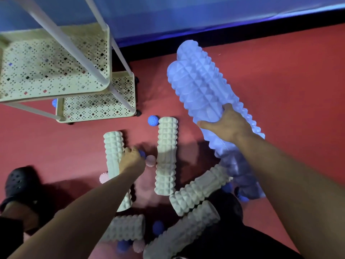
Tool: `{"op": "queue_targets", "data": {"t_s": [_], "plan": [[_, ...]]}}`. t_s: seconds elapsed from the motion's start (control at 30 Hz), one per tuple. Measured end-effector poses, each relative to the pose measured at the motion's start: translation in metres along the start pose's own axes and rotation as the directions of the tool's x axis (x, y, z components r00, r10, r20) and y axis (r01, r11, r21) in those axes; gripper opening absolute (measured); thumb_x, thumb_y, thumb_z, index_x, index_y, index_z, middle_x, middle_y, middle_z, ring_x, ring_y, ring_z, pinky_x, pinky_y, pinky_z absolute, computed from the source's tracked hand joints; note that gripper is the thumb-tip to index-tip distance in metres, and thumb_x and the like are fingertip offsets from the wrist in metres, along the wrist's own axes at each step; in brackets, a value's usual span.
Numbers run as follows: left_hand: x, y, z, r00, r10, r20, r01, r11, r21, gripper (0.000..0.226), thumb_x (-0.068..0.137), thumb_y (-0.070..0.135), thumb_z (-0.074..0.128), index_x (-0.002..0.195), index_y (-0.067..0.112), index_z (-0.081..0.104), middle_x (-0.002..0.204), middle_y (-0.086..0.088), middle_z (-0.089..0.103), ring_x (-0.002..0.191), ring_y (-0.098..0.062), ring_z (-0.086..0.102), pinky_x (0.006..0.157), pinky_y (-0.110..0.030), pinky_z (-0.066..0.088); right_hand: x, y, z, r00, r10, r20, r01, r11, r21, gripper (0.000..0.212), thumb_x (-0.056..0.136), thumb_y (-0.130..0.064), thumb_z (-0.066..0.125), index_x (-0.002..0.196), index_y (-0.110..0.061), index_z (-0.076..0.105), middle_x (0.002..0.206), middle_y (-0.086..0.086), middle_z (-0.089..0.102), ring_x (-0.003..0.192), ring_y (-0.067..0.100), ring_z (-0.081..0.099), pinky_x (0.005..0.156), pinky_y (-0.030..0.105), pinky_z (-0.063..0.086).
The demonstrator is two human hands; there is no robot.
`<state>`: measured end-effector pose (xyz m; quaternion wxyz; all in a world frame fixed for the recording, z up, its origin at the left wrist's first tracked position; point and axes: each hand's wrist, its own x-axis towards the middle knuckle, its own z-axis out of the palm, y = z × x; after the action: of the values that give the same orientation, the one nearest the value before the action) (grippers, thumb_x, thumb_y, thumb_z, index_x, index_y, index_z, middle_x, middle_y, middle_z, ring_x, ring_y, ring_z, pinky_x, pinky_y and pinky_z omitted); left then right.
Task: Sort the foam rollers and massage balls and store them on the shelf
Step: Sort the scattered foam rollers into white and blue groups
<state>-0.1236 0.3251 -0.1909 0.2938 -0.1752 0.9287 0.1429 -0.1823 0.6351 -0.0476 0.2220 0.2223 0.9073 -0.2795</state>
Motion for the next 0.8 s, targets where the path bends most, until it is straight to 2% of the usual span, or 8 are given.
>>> {"op": "queue_targets", "data": {"t_s": [0.13, 0.17, 0.23, 0.3, 0.37, 0.57, 0.7, 0.8], "plan": [[-0.016, 0.043, 0.011, 0.957, 0.182, -0.225, -0.192, 0.981, -0.027, 0.063, 0.084, 0.061, 0.057, 0.12, 0.009, 0.057, 0.114, -0.013, 0.057, 0.106, -0.036, 0.053, 0.088, -0.045, 0.042, 0.005, -0.001, 0.012, 1.0, 0.001, -0.005, -0.001, 1.0, 0.021, 0.085, 0.062, -0.071, 0.077, 0.122, -0.018, 0.047, 0.102, -0.005, 0.062, 0.093, 0.022, 0.062, 0.085, 0.04, 0.051], [-0.018, 0.057, 0.017, 0.958, 0.194, -0.213, -0.216, 0.972, -0.088, 0.075, 0.076, 0.071, 0.057, 0.122, 0.012, 0.057, 0.112, -0.01, 0.059, 0.105, -0.034, 0.054, 0.089, -0.045, 0.043, 0.007, -0.003, 0.016, 1.0, 0.001, -0.006, -0.001, 1.0, 0.025, 0.086, 0.062, -0.072, 0.076, 0.122, -0.019, 0.047, 0.102, -0.005, 0.063, 0.094, 0.023, 0.062, 0.086, 0.04, 0.051], [-0.018, 0.083, 0.027, 0.993, 0.071, -0.091, -0.087, 0.979, -0.183, 0.093, 0.062, 0.08, 0.06, 0.127, 0.014, 0.049, 0.118, -0.006, 0.06, 0.113, -0.033, 0.056, 0.099, -0.047, 0.042, 0.012, -0.008, 0.028, 1.0, 0.006, -0.013, -0.005, 0.999, 0.034, 0.088, 0.061, -0.073, 0.076, 0.124, -0.019, 0.045, 0.104, -0.006, 0.062, 0.095, 0.022, 0.062, 0.086, 0.039, 0.05], [-0.013, 0.094, 0.027, 0.993, -0.072, 0.089, 0.09, 0.972, -0.216, 0.092, 0.065, 0.073, 0.067, 0.129, 0.012, 0.04, 0.127, -0.01, 0.059, 0.122, -0.035, 0.054, 0.107, -0.05, 0.036, 0.018, -0.017, 0.04, 0.999, 0.018, -0.031, -0.017, 0.999, 0.042, 0.089, 0.063, -0.072, 0.076, 0.126, -0.019, 0.043, 0.109, -0.005, 0.061, 0.096, 0.023, 0.059, 0.084, 0.037, 0.047], [-0.006, 0.091, 0.025, 0.97, -0.108, 0.218, 0.17, 0.942, -0.289, 0.09, 0.075, 0.061, 0.071, 0.137, 0.005, 0.037, 0.134, -0.019, 0.054, 0.124, -0.038, 0.053, 0.106, -0.05, 0.039, 0.026, -0.027, 0.055, 0.999, 0.024, -0.045, -0.022, 0.998, 0.055, 0.09, 0.065, -0.071, 0.075, 0.13, -0.017, 0.043, 0.115, -0.003, 0.06, 0.103, 0.024, 0.06, 0.083, 0.036, 0.045], [-0.007, 0.043, 0.028, 0.961, -0.198, 0.192, 0.253, 0.911, -0.326, 0.09, 0.075, 0.062, 0.069, 0.136, 0.001, 0.041, 0.133, -0.022, 0.051, 0.121, -0.04, 0.053, 0.101, -0.05, 0.045, 0.06, -0.068, 0.101, 1.0, -0.009, -0.029, 0.011, 0.998, 0.069, 0.09, 0.064, -0.076, 0.072, 0.126, -0.018, 0.042, 0.106, -0.003, 0.063, 0.098, 0.025, 0.064, 0.081, 0.038, 0.05], [-0.007, 0.032, 0.032, 0.961, -0.219, 0.17, 0.243, 0.96, -0.137, 0.097, 0.073, 0.077, 0.06, 0.134, 0.004, 0.041, 0.131, -0.013, 0.05, 0.127, -0.034, 0.049, 0.104, -0.046, 0.042, 0.082, -0.078, 0.117, 0.999, -0.023, -0.031, 0.025, 0.998, 0.054, 0.089, 0.062, -0.072, 0.074, 0.126, -0.021, 0.041, 0.111, -0.002, 0.063, 0.1, 0.024, 0.063, 0.085, 0.041, 0.051], [-0.008, 0.033, 0.029, 0.971, -0.167, 0.17, 0.182, 0.98, -0.08, 0.087, 0.081, 0.066, 0.059, 0.138, 0.004, 0.037, 0.134, -0.012, 0.047, 0.129, -0.032, 0.047, 0.106, -0.044, 0.041, 0.089, -0.062, 0.13, 0.999, -0.035, -0.008, 0.035, 0.999, -0.018, 0.085, 0.069, -0.063, 0.077, 0.133, -0.018, 0.042, 0.122, 0.002, 0.061, 0.113, 0.025, 0.061, 0.093, 0.043, 0.051]]}}
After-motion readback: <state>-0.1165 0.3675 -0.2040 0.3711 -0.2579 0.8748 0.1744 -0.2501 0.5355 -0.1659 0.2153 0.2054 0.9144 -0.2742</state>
